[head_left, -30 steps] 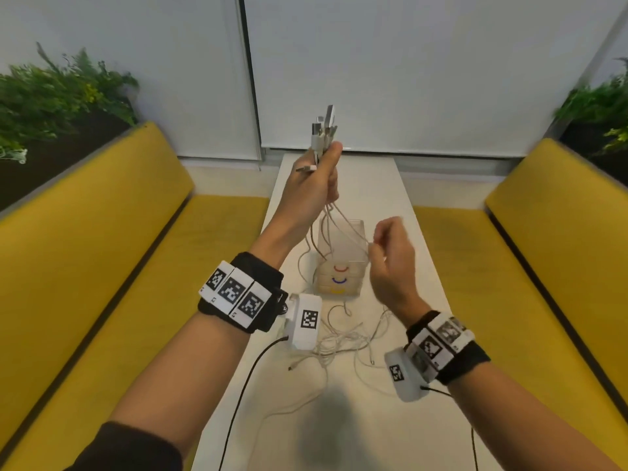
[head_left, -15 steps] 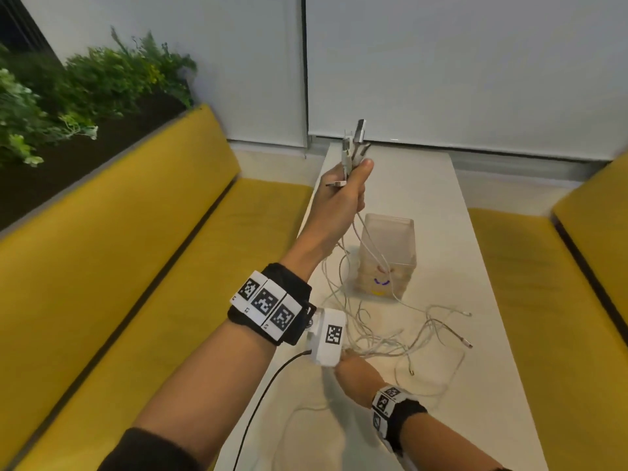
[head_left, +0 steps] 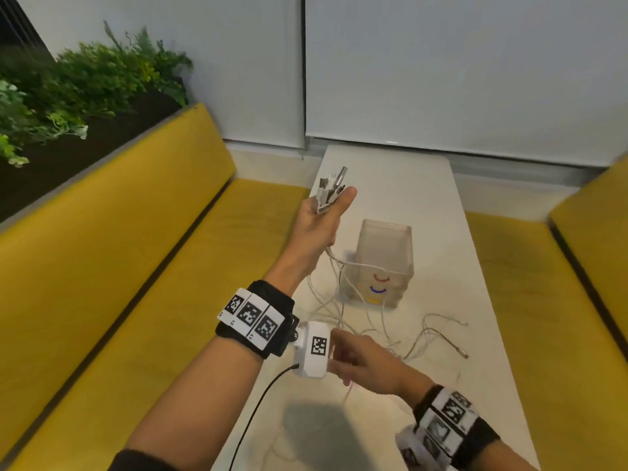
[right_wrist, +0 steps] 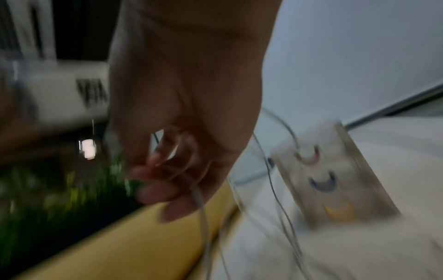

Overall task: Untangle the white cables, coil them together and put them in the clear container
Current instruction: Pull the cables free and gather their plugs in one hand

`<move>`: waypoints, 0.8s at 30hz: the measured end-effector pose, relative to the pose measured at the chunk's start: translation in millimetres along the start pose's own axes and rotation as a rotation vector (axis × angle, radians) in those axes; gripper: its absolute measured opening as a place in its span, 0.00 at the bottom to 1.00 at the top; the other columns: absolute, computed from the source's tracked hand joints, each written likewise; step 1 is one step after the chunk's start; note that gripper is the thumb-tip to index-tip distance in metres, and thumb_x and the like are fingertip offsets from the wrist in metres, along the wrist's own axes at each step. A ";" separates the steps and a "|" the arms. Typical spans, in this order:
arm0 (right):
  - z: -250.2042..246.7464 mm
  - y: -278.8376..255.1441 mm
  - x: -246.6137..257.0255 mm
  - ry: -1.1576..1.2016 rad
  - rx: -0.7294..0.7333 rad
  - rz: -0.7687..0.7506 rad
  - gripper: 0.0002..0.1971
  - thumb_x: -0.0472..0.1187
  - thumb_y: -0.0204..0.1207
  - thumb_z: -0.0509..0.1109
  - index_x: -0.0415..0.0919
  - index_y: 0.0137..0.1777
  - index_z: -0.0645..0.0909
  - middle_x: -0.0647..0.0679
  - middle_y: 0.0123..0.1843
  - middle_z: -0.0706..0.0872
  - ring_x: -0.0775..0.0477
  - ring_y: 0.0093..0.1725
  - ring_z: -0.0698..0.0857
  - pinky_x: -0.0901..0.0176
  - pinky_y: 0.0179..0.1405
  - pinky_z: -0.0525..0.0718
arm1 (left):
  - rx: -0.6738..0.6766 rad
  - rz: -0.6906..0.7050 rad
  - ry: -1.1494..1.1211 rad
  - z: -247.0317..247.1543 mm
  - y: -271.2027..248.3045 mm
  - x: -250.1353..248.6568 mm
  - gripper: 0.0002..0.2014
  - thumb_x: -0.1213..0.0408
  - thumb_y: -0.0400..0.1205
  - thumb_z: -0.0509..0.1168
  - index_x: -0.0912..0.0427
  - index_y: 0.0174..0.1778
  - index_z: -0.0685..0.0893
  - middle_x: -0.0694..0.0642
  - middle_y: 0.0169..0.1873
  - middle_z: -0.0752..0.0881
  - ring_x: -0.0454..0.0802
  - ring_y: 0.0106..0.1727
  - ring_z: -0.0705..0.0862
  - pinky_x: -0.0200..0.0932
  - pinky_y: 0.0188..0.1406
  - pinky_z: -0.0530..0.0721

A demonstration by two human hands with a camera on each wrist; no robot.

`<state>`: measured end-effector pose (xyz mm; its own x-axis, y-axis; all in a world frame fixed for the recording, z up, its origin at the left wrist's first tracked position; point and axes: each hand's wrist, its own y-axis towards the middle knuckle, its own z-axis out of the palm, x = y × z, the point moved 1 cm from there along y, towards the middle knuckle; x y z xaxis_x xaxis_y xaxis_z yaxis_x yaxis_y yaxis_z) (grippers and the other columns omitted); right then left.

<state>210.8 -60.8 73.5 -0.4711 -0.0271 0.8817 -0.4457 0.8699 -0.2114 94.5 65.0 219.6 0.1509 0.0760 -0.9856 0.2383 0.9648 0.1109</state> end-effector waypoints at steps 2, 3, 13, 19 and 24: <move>-25.6 -15.1 31.2 0.192 0.094 0.014 0.13 0.43 0.83 0.68 0.36 0.58 0.73 0.33 0.34 0.75 0.48 0.27 0.73 0.60 0.27 0.74 | -0.014 -0.018 0.040 1.7 -1.2 5.5 0.19 0.50 0.85 0.69 0.45 0.27 0.78 0.52 0.23 0.61 0.46 0.23 0.60 0.40 0.23 0.63; -37.8 -23.1 46.9 0.301 0.147 0.008 0.12 0.41 0.84 0.67 0.34 0.57 0.71 0.37 0.33 0.69 0.49 0.27 0.67 0.61 0.25 0.67 | -0.010 -0.047 0.043 3.6 -2.1 7.2 0.16 0.48 0.85 0.69 0.47 0.31 0.80 0.55 0.22 0.65 0.47 0.22 0.67 0.42 0.25 0.71; -102.6 -24.5 97.2 0.716 -0.364 -0.279 0.05 0.34 0.86 0.59 0.38 0.60 0.71 0.44 0.35 0.74 0.50 0.33 0.70 0.57 0.33 0.67 | 0.232 -0.250 -0.166 19.6 -15.2 33.5 0.11 0.63 0.84 0.61 0.50 0.36 0.71 0.48 0.26 0.63 0.45 0.27 0.57 0.47 0.32 0.52; -97.7 -10.5 100.7 0.718 -0.646 -0.354 0.05 0.32 0.87 0.59 0.41 0.56 0.68 0.37 0.38 0.83 0.45 0.28 0.76 0.56 0.29 0.79 | 0.378 -0.244 -0.260 34.9 -32.7 33.9 0.31 0.29 0.80 0.51 0.54 0.31 0.74 0.53 0.24 0.77 0.48 0.28 0.73 0.44 0.32 0.66; -92.1 -4.3 96.2 0.576 -0.731 -0.293 0.03 0.34 0.88 0.59 0.38 0.57 0.68 0.42 0.30 0.80 0.46 0.23 0.73 0.58 0.21 0.73 | 0.257 -0.194 -0.032 40.5 -39.5 33.2 0.22 0.41 0.84 0.65 0.56 0.42 0.92 0.57 0.23 0.76 0.48 0.26 0.78 0.41 0.36 0.80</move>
<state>237.4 -21.8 198.0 0.1137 -0.2157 0.9698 0.1879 0.9632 0.1922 128.9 19.2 187.6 0.1086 -0.1148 -0.9874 0.4993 0.8652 -0.0457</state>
